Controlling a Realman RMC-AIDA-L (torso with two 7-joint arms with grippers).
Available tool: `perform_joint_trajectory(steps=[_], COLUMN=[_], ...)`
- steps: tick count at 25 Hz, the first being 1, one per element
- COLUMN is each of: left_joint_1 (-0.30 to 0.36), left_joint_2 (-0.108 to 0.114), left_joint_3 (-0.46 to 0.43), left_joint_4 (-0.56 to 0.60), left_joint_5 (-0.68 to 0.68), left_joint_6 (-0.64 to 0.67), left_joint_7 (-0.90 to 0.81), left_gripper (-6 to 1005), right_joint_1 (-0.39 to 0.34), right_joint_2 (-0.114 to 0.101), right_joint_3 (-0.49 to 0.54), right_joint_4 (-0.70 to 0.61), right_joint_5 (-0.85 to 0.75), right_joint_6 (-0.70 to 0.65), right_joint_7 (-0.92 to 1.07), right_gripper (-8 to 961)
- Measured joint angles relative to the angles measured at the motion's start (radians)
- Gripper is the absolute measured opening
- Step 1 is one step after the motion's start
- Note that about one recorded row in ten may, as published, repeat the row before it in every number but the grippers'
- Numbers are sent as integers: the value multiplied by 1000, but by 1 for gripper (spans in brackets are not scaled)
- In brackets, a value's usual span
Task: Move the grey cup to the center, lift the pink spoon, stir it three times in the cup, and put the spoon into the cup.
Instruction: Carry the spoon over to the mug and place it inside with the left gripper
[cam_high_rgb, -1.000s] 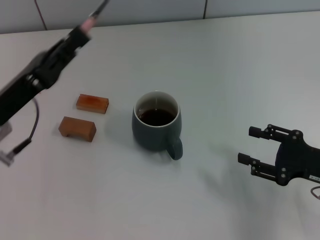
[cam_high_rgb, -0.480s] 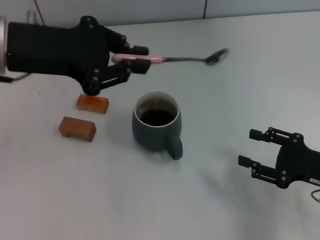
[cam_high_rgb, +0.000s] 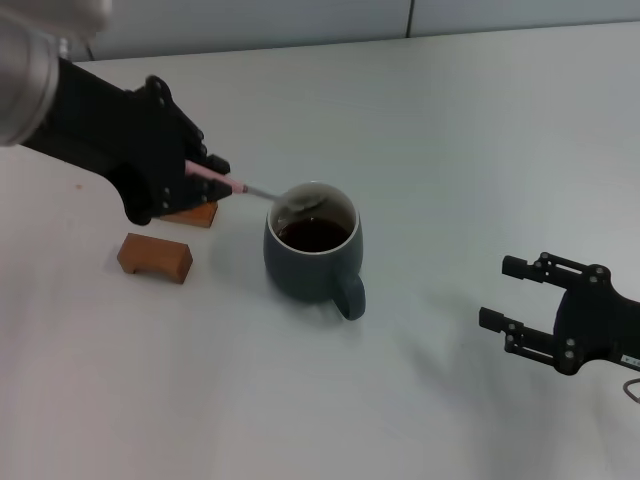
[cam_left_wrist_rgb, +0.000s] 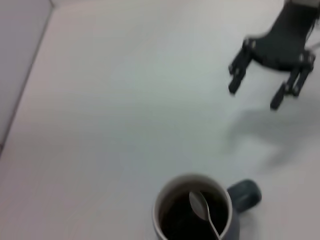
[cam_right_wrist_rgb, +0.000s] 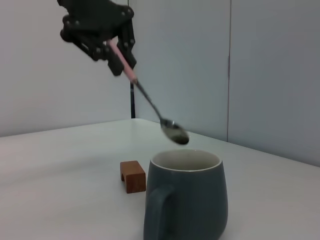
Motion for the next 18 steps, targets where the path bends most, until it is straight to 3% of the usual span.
perform_joint_trajectory(steps=[2, 6, 8, 18], left_joint_1=[-9, -9, -32, -80], left_joint_2=[-2, -2, -4, -10], left_joint_3=[44, 44, 126, 303], left_joint_4=[13, 13, 15, -14], left_joint_5=[33, 33, 81, 236], left_joint_6=[-1, -1, -14, -67], left_joint_7=[-19, -19, -47, -104], left_gripper=[131, 131, 131, 132], right_joint_1=[0, -1, -2, -10], right_joint_2=[0, 0, 0, 1], right_joint_3=[0, 0, -1, -3], right_joint_4=[1, 17, 19, 24], right_joint_5=[0, 0, 0, 0], right_joint_6=[0, 0, 0, 0], right_joint_7=[0, 0, 0, -7], right_gripper=[674, 674, 674, 674])
